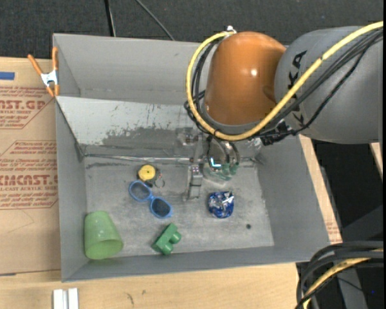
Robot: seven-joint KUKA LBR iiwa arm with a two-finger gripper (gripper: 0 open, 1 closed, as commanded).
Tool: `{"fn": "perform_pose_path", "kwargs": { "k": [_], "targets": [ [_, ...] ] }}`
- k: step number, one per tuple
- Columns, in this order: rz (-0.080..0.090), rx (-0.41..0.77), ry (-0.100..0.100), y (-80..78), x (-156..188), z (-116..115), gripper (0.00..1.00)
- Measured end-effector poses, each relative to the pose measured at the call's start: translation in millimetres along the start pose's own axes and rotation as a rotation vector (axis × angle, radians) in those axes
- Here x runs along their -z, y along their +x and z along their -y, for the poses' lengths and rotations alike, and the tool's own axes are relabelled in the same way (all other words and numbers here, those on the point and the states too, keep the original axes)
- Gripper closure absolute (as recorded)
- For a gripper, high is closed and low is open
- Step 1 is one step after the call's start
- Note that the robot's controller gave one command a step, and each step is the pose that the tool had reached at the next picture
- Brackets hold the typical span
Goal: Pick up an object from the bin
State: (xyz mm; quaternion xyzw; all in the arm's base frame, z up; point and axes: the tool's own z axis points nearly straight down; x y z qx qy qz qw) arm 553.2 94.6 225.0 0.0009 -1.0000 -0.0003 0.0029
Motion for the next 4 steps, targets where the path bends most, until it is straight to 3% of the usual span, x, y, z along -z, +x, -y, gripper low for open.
{"fn": "perform_pose_path", "kwargs": {
  "k": [1, 2, 3, 4],
  "targets": [
    [-0.002, 0.892, 0.004, 32.0, -155.6, -54.4, 0.0],
    [0.013, 0.945, -0.001, 62.0, -123.3, -147.4, 0.0],
    [0.011, 1.384, 0.003, 66.9, -125.2, -147.6, 0.0],
    [0.018, 1.103, 0.006, 64.9, -149.6, -150.8, 0.0]
  ]
}}
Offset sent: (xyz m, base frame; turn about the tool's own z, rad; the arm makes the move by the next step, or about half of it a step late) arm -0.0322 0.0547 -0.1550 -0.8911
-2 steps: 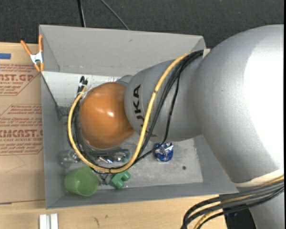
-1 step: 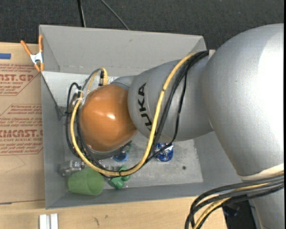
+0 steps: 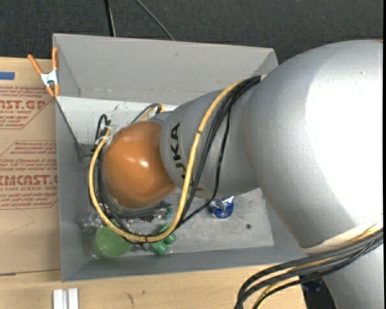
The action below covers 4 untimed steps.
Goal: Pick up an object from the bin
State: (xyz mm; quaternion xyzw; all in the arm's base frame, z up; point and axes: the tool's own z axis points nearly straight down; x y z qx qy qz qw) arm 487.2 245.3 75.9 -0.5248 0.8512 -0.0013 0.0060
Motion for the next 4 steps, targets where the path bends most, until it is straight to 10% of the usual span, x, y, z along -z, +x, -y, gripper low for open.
{"fn": "perform_pose_path", "kwargs": {
  "k": [1, 2, 4],
  "targets": [
    [-0.008, -0.001, -0.007, -0.6, 1.1, 0.9, 0.0],
    [-0.006, -0.001, -0.006, -1.3, 2.1, 1.3, 1.0],
    [-0.005, -0.002, -0.008, -4.0, 41.8, 0.5, 1.0]
  ]
}}
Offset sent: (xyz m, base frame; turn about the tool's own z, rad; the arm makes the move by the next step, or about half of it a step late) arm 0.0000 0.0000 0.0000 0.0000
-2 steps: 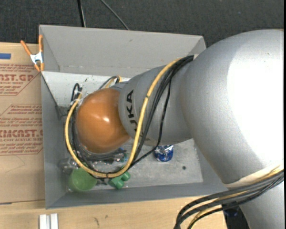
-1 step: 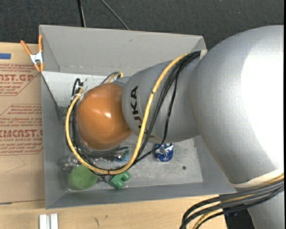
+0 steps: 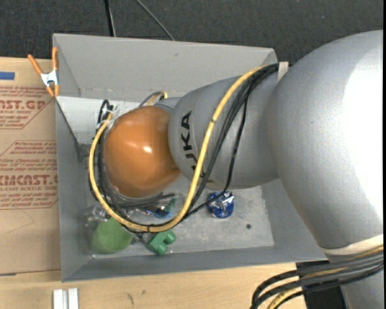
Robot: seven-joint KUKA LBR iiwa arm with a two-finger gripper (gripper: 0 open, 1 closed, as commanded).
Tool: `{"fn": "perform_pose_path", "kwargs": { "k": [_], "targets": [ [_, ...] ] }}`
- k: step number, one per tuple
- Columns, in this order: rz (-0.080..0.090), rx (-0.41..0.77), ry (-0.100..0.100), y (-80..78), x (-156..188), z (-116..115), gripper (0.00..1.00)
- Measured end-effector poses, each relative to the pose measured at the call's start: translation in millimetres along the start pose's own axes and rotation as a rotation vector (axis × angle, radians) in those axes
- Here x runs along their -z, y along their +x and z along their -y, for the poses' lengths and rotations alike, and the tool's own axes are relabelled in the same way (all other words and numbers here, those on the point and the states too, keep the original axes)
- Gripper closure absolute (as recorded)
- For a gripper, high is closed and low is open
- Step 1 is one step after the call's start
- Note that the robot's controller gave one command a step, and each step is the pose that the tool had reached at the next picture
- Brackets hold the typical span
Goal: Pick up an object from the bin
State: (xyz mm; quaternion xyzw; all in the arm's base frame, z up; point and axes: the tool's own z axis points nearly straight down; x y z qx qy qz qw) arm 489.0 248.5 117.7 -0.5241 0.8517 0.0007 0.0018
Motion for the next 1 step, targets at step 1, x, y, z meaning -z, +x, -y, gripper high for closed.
{"fn": "perform_pose_path", "kwargs": {
  "k": [1],
  "targets": [
    [0.004, 0.0, 0.003, -2.4, 68.8, 0.2, 1.0]
  ]
}}
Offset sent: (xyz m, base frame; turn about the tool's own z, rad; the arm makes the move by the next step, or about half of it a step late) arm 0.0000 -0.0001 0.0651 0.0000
